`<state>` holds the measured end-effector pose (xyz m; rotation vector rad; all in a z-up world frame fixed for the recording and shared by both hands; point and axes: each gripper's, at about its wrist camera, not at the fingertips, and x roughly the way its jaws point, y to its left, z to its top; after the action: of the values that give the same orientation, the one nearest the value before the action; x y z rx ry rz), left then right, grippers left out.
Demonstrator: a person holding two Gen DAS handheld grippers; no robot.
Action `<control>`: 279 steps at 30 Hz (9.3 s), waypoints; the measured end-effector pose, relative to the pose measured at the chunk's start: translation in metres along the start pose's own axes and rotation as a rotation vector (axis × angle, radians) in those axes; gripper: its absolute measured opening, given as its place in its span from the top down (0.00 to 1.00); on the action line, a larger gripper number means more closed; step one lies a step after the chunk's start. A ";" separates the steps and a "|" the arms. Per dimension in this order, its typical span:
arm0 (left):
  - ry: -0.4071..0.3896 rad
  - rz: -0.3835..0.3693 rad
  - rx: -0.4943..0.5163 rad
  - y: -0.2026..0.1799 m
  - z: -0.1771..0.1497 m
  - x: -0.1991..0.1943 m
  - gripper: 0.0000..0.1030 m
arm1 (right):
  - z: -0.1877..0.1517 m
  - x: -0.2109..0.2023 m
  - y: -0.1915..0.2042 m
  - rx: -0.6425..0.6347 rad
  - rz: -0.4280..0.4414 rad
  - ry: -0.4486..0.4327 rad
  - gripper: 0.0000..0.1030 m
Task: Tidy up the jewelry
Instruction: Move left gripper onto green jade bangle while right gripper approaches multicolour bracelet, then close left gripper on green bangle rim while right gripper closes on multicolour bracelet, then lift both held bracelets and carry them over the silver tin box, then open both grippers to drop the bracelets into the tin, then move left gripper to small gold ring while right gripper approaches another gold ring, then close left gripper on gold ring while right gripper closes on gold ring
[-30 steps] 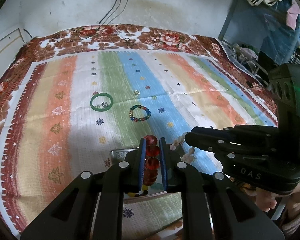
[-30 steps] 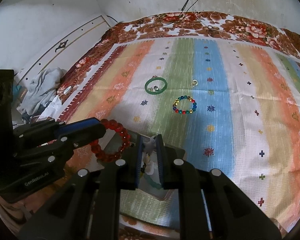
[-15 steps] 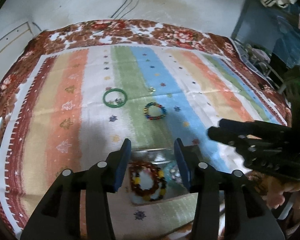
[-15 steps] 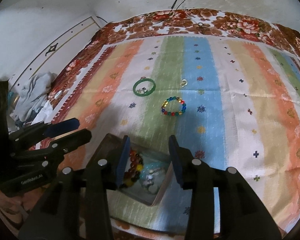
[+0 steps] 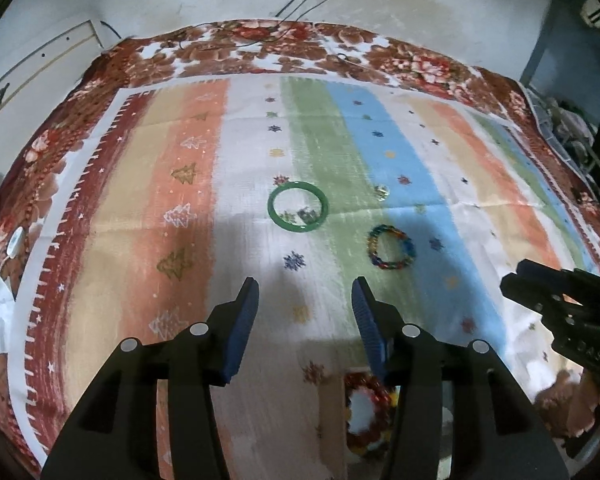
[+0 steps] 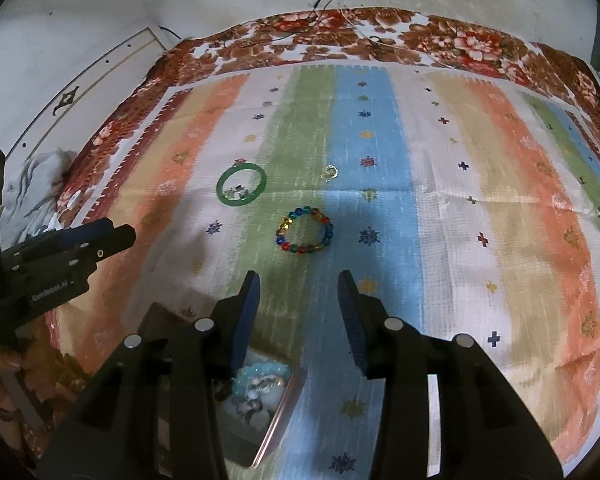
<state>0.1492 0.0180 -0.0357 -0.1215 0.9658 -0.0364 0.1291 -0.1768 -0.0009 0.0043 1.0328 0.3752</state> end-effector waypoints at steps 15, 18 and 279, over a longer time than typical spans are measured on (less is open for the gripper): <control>0.044 0.031 -0.016 0.010 0.039 0.056 0.50 | 0.030 0.057 -0.019 0.030 -0.031 0.053 0.55; 0.052 0.033 -0.003 0.011 0.043 0.065 0.50 | 0.035 0.066 -0.021 0.035 -0.025 0.067 0.55; 0.217 -0.033 0.155 0.005 0.055 0.168 0.63 | 0.101 0.200 -0.028 -0.109 -0.105 0.153 0.50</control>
<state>0.2900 0.0136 -0.1423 0.0103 1.1736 -0.1569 0.3129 -0.1244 -0.1209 -0.1778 1.1576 0.3393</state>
